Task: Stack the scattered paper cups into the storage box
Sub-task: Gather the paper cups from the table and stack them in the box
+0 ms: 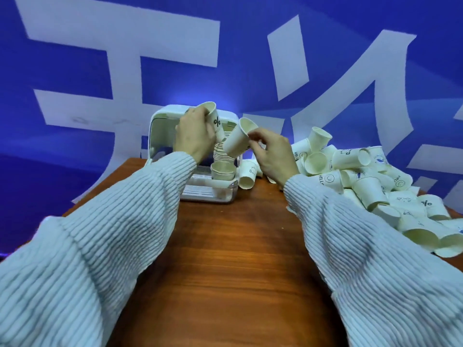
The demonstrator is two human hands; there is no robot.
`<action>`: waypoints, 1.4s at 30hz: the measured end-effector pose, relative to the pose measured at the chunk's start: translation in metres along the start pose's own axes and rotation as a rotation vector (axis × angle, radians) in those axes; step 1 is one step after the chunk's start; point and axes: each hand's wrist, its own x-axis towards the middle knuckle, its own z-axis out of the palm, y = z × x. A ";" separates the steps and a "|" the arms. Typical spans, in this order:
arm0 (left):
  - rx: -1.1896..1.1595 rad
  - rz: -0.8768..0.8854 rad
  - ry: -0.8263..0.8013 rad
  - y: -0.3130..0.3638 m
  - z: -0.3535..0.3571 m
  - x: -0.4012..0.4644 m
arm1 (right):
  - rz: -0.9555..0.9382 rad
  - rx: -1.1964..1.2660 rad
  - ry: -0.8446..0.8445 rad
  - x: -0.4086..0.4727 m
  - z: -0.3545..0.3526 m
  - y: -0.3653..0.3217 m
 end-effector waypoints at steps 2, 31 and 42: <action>0.002 -0.016 0.008 -0.011 -0.012 -0.001 | -0.008 -0.066 -0.099 0.009 0.013 -0.007; 0.301 0.289 -0.299 -0.041 0.055 -0.049 | 0.334 -0.430 -0.555 -0.003 0.075 0.090; 0.176 0.311 -0.213 -0.031 0.056 -0.061 | 0.625 -0.213 -0.402 -0.018 0.065 0.092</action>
